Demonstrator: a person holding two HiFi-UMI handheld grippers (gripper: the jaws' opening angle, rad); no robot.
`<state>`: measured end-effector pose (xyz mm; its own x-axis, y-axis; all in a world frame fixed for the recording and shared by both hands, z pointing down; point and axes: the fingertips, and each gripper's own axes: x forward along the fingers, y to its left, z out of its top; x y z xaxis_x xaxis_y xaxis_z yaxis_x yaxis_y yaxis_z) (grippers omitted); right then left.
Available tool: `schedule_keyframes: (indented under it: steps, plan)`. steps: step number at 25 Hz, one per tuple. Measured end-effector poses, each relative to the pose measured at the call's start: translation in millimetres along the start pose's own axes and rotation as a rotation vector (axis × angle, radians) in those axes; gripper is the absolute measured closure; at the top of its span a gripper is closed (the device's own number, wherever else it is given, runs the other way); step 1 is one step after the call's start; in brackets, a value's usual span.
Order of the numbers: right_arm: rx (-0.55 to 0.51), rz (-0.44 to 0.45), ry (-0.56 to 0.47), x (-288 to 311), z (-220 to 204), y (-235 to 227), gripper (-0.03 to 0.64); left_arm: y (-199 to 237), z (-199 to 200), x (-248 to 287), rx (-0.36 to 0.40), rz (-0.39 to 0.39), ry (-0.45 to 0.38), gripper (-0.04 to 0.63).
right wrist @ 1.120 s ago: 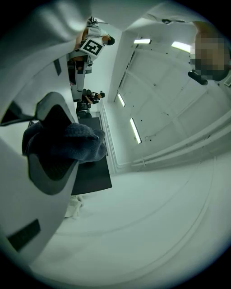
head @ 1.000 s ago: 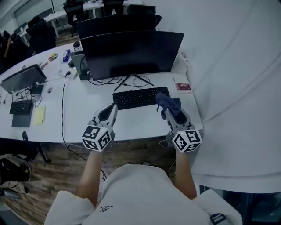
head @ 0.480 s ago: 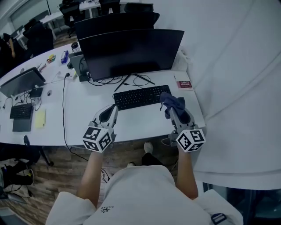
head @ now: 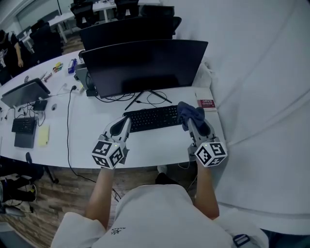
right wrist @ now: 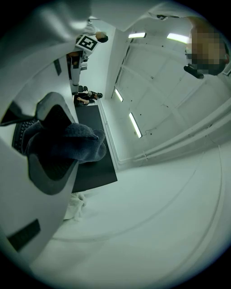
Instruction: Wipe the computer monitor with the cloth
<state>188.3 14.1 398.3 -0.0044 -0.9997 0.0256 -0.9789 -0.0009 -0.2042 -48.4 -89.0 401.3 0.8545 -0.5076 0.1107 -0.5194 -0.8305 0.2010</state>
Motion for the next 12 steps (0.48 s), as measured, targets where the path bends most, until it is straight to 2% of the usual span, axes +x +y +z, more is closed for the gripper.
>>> schedule_keyframes:
  steps: [7,12]
  plan:
    - [-0.007,0.000,0.031,42,0,-62,0.462,-3,4,70,0.003,0.007,0.003,0.589]
    - [-0.039,-0.031,0.098,72,-20,-119,0.462,-13,0,119,0.016,-0.006,0.028,0.589]
